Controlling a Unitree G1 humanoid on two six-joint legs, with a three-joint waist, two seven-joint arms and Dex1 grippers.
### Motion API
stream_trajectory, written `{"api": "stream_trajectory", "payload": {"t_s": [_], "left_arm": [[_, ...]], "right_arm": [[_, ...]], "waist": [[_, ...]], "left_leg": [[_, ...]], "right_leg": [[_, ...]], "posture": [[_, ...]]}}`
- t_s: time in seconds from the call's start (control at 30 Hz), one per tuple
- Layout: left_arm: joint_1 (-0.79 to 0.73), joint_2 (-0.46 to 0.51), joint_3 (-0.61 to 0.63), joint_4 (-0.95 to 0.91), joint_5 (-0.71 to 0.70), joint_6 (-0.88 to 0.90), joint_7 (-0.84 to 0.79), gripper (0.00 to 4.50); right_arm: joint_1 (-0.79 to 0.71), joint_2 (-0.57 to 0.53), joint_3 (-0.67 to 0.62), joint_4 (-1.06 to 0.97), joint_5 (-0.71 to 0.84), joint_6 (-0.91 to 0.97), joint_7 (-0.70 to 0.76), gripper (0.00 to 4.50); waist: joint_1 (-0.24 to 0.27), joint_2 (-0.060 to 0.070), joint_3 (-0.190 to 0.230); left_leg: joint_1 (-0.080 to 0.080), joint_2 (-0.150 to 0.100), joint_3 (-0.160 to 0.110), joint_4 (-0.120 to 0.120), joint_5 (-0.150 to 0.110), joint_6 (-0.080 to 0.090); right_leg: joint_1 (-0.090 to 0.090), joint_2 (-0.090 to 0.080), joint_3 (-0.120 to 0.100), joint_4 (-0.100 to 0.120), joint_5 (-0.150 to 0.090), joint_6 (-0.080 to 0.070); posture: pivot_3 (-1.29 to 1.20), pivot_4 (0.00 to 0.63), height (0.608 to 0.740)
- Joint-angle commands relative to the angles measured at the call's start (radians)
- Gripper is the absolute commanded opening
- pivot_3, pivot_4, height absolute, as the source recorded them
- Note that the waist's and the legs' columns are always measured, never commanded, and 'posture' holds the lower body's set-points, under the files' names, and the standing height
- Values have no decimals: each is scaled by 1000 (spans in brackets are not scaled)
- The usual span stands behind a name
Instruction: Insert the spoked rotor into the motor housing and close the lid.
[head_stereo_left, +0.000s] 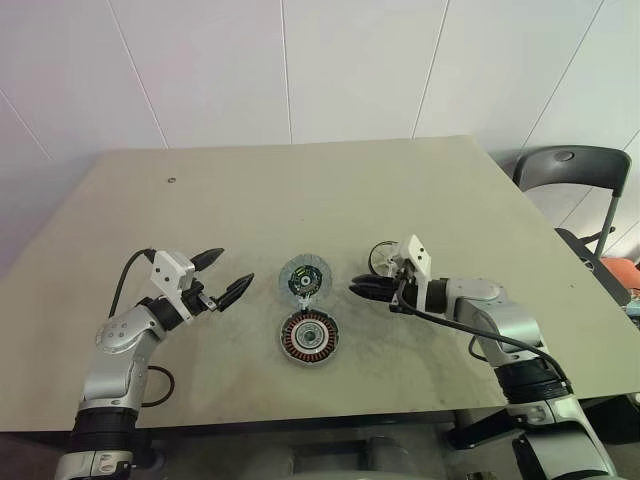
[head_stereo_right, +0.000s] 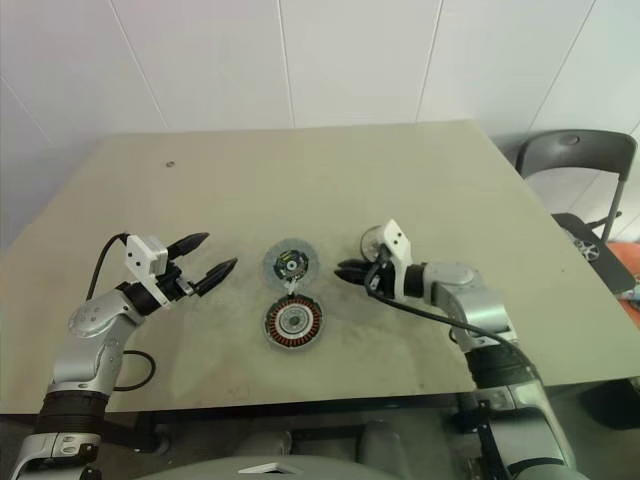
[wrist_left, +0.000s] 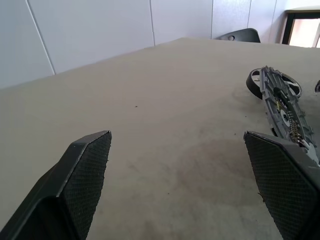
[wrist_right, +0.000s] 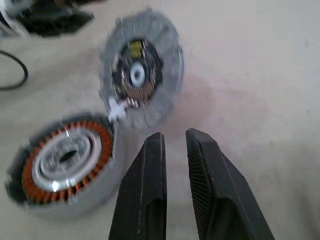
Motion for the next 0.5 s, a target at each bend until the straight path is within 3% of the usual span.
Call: {"api": "stream_trajectory", "payload": {"t_s": [0.03,0.5], "left_arm": [[-10,13,17,-1,10,-33,1,4500],[-5,13,8,17,37,-75,-5,4500]], "right_arm": [[-31,17,-26,-44,41,9,-14,726],[-101,133,-43,-41,111,41,-110,726]], "waist": [[0,0,0],[-1,0,0]], "left_leg": [[0,0,0,0,0,0],[0,0,1,0,0,0]], "right_leg": [[0,0,0,0,0,0],[-1,0,0,0,2,0]], "posture": [[0,0,740],[0,0,740]]}}
